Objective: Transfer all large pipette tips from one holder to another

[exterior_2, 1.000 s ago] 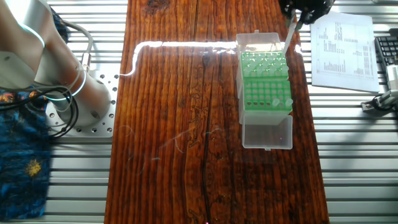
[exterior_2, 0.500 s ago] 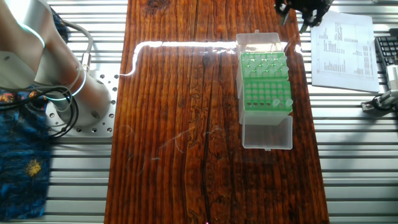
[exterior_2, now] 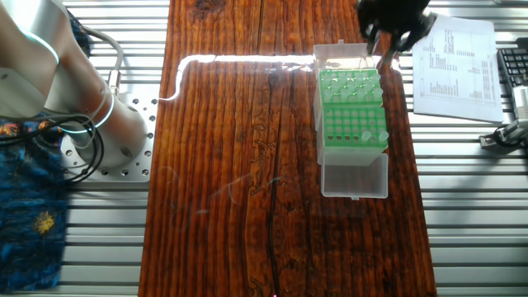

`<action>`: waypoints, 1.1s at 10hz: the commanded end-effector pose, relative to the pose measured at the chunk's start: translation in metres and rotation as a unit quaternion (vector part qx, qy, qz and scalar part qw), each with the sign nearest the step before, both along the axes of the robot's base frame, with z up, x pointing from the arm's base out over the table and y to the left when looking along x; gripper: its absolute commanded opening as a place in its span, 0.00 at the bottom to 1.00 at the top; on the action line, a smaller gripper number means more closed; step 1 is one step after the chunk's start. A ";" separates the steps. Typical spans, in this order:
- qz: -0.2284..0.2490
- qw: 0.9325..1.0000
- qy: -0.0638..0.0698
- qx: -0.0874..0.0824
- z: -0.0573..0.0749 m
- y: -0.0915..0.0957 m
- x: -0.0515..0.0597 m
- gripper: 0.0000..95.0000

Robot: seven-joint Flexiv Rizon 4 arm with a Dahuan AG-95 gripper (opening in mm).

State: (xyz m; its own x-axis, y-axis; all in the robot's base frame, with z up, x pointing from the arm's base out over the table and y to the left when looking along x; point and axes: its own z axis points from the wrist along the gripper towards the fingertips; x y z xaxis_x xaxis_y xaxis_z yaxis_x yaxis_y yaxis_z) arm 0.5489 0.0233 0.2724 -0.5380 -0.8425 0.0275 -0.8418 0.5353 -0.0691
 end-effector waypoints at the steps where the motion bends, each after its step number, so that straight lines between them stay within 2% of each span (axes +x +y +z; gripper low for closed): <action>1: -0.070 0.997 -0.011 0.019 -0.010 -0.031 -0.006 0.20; 2: -0.103 0.994 -0.012 0.024 -0.014 -0.042 -0.008 0.20; 4: -0.201 0.979 -0.011 0.026 -0.027 -0.069 -0.013 0.20; 5: -0.257 0.966 -0.014 0.040 -0.041 -0.084 -0.014 0.20; 6: -0.301 0.952 -0.012 0.054 -0.048 -0.090 -0.014 0.20; 7: -0.349 0.936 -0.007 0.054 -0.053 -0.091 -0.012 0.20; 8: -0.371 0.927 0.000 0.052 -0.058 -0.092 -0.011 0.20; 9: -0.387 0.921 0.003 0.051 -0.063 -0.093 -0.009 0.20; 11: -0.395 0.917 0.013 0.050 -0.074 -0.093 -0.005 0.20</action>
State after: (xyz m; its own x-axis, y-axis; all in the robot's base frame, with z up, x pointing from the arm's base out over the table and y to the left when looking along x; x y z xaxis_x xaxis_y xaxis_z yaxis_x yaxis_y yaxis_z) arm 0.5409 -0.0641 0.2108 -0.9579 -0.2861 -0.0229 -0.2863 0.9581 0.0091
